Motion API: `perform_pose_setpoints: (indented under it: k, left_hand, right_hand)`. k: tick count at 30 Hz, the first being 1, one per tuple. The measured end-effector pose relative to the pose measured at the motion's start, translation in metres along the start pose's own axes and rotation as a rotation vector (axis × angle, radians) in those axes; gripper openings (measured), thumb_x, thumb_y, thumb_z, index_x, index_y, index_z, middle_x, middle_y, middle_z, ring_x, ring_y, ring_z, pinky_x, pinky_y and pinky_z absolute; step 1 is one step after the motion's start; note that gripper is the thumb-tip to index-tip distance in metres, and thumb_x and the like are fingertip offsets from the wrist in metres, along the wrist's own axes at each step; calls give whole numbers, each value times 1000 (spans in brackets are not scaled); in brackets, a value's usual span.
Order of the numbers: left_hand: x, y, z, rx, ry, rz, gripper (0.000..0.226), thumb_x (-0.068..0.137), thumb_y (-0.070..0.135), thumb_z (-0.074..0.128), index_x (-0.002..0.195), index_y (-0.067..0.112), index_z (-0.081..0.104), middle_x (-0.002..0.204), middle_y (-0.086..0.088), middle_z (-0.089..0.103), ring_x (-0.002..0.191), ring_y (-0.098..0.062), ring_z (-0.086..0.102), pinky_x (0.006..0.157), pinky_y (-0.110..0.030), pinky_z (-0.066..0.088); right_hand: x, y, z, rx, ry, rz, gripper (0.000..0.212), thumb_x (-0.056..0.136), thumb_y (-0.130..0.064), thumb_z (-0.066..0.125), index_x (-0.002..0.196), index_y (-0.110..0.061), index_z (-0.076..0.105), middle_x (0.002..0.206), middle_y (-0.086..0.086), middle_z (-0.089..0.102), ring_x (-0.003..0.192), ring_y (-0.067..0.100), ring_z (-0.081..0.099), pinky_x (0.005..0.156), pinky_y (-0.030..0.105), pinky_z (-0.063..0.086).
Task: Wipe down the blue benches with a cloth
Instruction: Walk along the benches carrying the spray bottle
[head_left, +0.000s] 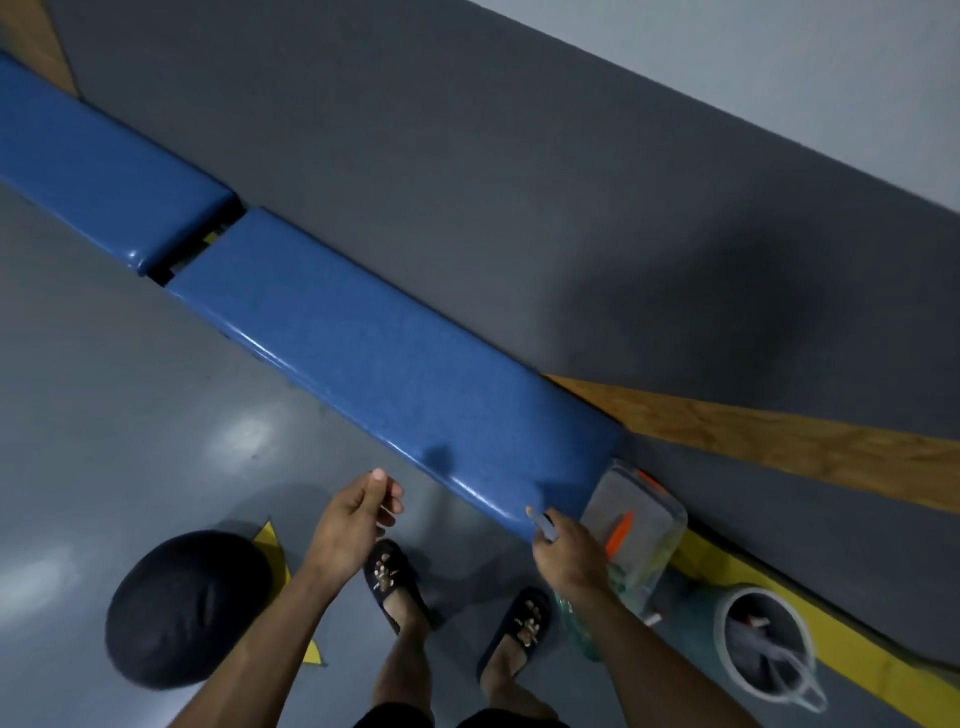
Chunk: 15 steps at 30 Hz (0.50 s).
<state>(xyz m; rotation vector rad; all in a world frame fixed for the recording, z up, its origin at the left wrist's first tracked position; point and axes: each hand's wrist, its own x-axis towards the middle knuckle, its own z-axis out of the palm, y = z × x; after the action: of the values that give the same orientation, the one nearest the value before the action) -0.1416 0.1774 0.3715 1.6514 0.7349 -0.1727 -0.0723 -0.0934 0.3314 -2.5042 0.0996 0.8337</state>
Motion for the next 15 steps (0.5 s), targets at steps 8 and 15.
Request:
perform_pose_setpoints:
  k: [8, 15]
  left_hand:
    - [48, 1, -65, -107, -48, 2, 46, 91, 54, 41, 76, 21, 69, 67, -1, 66, 59, -10, 57, 60, -29, 45]
    - [81, 13, -110, -130, -79, 36, 48, 90, 56, 42, 76, 19, 70, 68, -1, 66, 58, -7, 57, 54, -15, 46]
  right_hand:
    - [32, -53, -11, 86, 167, 105, 15, 91, -19, 55, 104, -16, 62, 97, 13, 66, 84, 34, 58, 73, 42, 46]
    - [52, -95, -20, 51, 260, 221, 12, 91, -26, 49, 93, -26, 60, 96, 7, 66, 78, 30, 59, 67, 34, 46]
